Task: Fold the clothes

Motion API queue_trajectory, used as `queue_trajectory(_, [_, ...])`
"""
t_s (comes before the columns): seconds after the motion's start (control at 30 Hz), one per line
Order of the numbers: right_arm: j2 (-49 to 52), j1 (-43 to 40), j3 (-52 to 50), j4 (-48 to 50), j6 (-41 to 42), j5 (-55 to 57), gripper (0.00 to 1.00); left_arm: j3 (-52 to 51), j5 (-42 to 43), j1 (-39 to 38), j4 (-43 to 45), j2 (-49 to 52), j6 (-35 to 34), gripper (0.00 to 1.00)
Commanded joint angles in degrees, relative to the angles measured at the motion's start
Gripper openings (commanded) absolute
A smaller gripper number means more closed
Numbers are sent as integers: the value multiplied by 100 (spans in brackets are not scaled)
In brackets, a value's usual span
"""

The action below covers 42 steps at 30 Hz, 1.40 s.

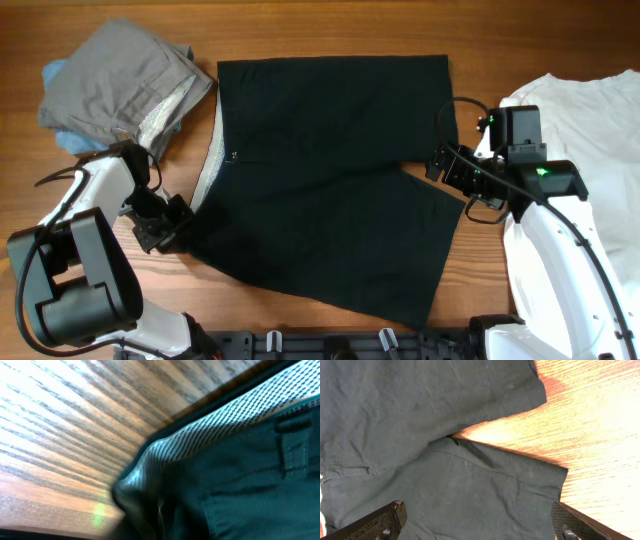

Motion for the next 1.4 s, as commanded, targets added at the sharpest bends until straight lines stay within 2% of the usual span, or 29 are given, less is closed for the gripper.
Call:
queue_trajectory(0.0, [-11, 17, -11, 463, -479, 46, 97, 168, 313, 15, 20, -153, 4, 49])
queue_trajectory(0.03, [-11, 17, 59, 680, -811, -144, 93, 326, 647, 15, -46, -153, 267, 50])
queue_trajectory(0.07, [-11, 17, 173, 868, -909, -181, 87, 573, 791, 15, -205, -153, 350, 52])
queue_trajectory(0.1, [17, 17, 424, 1054, -981, -170, 77, 988, 855, 15, -444, -164, 413, 52])
queue_trajectory(0.13, [109, -2, 662, 1145, -960, -157, 73, 1464, 855, 15, -658, -190, 525, 52])
queue_trajectory(0.17, [304, -31, 938, 1259, -964, -157, 74, 1910, 857, 13, -800, -216, 540, 53])
queue_trajectory(0.23, [1003, -44, 1572, 1585, -1045, -125, 83, 2907, 852, -90, -754, -225, 675, 57])
queue_trajectory(0.27, [1593, -101, 1941, 1711, -1132, -37, 89, 3368, 855, -210, -479, -225, 686, 62])
queue_trajectory(0.3, [2033, -149, 2234, 1818, -1141, 31, 90, 3589, 855, -330, -197, -225, 686, 69])
queue_trajectory(0.43, [3930, -485, 3167, 2754, -1113, -4, 92, 3644, 848, -973, 1200, -103, 686, 81])
queue_trajectory(0.53, [5106, -566, 3239, 3713, -1130, -2, 91, 3644, 833, -1408, 2142, 256, 660, 83])
queue_trajectory(0.63, [5729, -566, 3239, 4234, -1117, -7, 89, 3644, 837, -1552, 2822, 608, 511, 84])
queue_trajectory(0.73, [6039, -538, 3237, 4494, -1113, -304, 88, 3644, 833, -1563, 2957, 691, 516, 83])
queue_trajectory(0.87, [6129, -540, 3239, 4767, -1113, -658, 73, 3644, 833, -1563, 2946, 693, 516, 83])
queue_trajectory(0.97, [6116, -562, 3239, 4743, -1119, -654, 41, 3644, 833, -1563, 2946, 693, 516, 83])
queue_trajectory(1.03, [5866, -660, 3239, 4618, -1117, -656, 23, 3644, 831, -1563, 2946, 697, 529, 82])
queue_trajectory(1.07, [5484, -734, 3239, 4367, -1130, -656, 22, 3644, 833, -1563, 2944, 719, 535, 76])
queue_trajectory(1.1, [5292, -750, 3239, 4207, -1132, -654, 21, 3644, 828, -1563, 2959, 732, 540, 73])
queue_trajectory(1.2, [4618, -752, 3239, 3620, -1266, -656, 14, 3644, 809, -1556, 3230, 933, 538, 73])
queue_trajectory(1.37, [3923, -743, 3239, 3016, -1279, -636, 14, 3644, 789, -1556, 4157, 1840, 538, 80])
